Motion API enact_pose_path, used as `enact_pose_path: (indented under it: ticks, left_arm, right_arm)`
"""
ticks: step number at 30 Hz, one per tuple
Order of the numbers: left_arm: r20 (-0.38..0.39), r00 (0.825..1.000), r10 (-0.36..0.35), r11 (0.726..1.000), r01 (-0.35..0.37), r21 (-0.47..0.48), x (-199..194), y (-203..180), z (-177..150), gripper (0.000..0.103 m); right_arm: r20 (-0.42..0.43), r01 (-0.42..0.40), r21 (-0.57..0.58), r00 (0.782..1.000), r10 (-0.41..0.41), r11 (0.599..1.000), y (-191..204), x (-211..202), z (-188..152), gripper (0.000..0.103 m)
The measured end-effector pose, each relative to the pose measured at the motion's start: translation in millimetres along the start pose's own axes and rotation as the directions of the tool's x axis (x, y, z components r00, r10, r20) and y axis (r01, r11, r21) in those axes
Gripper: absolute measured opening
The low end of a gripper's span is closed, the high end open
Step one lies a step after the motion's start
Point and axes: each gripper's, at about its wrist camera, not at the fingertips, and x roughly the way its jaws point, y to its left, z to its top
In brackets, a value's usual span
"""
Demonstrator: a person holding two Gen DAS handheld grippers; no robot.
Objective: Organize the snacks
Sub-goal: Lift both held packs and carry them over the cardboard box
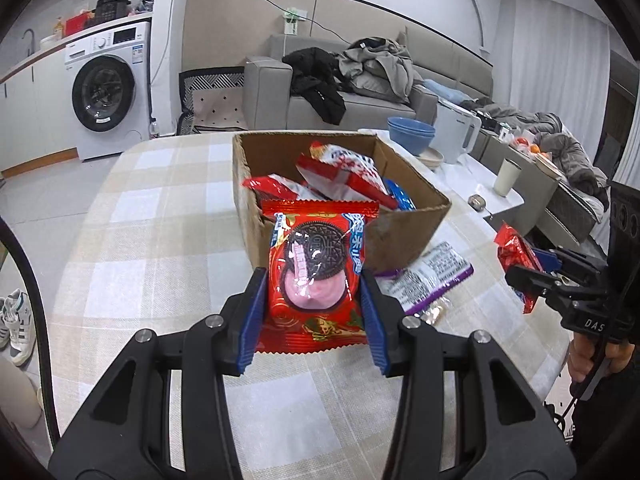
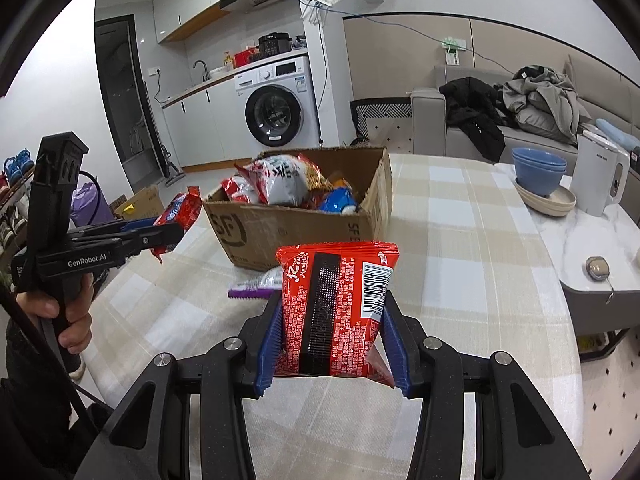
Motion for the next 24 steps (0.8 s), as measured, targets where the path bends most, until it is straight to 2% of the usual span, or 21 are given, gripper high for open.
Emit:
enact_pose_path:
  ticks: [8,18,24]
  left_arm:
    - [0.009,1.0,0.015,1.0,-0.015,0.003,8,-6,11,0.041]
    - [0.017,0.999,0.04,0.999,-0.04,0.011,20,-12,33,0.042]
    - [0.012,0.999,0.047,0.999,-0.047,0.012,32,-12,42,0.042]
  right_arm:
    - [0.062,-0.004,0.027,0.998,0.003,1.0,0,4,22,0.046]
    - [0.093,-0.018,0.029,0.996,0.015,0.999,-2,20,44,0.046]
    - [0.089,-0.028,0.001,0.996,0.028,1.0,10,38,57,0.046]
